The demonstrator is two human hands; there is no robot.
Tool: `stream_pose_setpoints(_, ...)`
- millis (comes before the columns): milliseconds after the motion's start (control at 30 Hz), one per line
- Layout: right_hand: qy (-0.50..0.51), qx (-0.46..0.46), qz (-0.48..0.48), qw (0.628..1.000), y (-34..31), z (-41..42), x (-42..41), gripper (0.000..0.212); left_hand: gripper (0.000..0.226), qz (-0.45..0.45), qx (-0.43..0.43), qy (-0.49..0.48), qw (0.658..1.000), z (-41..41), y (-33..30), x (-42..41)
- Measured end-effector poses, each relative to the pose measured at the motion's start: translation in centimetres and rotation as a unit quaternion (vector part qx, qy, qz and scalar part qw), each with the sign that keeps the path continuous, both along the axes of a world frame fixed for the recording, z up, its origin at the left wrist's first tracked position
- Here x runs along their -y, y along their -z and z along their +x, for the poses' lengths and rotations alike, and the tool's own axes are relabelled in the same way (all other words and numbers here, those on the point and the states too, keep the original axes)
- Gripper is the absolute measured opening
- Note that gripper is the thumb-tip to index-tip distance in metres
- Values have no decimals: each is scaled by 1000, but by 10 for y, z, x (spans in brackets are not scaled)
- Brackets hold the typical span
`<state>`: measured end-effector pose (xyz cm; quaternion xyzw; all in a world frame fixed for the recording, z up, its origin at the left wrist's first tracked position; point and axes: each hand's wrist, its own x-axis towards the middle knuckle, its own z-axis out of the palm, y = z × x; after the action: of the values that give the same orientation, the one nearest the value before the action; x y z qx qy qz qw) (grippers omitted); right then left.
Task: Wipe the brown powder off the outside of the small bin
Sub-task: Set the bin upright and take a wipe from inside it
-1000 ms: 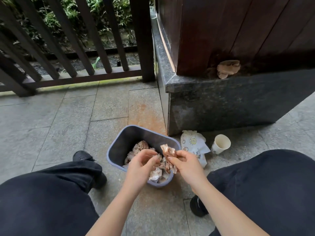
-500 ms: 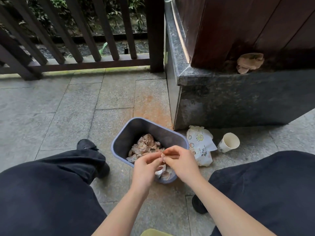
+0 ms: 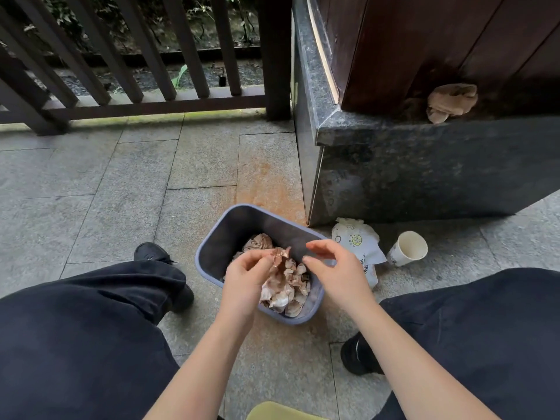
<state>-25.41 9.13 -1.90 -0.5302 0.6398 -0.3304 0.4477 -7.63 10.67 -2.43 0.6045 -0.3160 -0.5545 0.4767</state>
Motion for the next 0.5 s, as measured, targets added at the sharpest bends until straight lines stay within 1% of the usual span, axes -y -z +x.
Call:
stream_pose_setpoints(100, -31, 7, 0, 999, -4, -1, -1, 24, 7, 24, -106, 18, 994, 2, -8, 2)
stream_pose_setpoints(167, -36, 19, -13, 999, -8, 0, -3, 24, 8, 41, -152, 16, 987, 3, -11, 0)
stream_pose_setpoints(300, -62, 9, -70, 996, -16, 2, -4, 24, 7, 71, -147, 13, 987, 3, -14, -2)
stream_pose_setpoints(400, -111, -60, -131, 983, -18, 4, -6, 21, 10, 69, -127, 26, 989, 3, -18, -4)
stream_pose_setpoints(500, -141, -132, -170, 966, -17, 6, -10, 12, 13, 58, -112, 39, 991, 3, -21, -5)
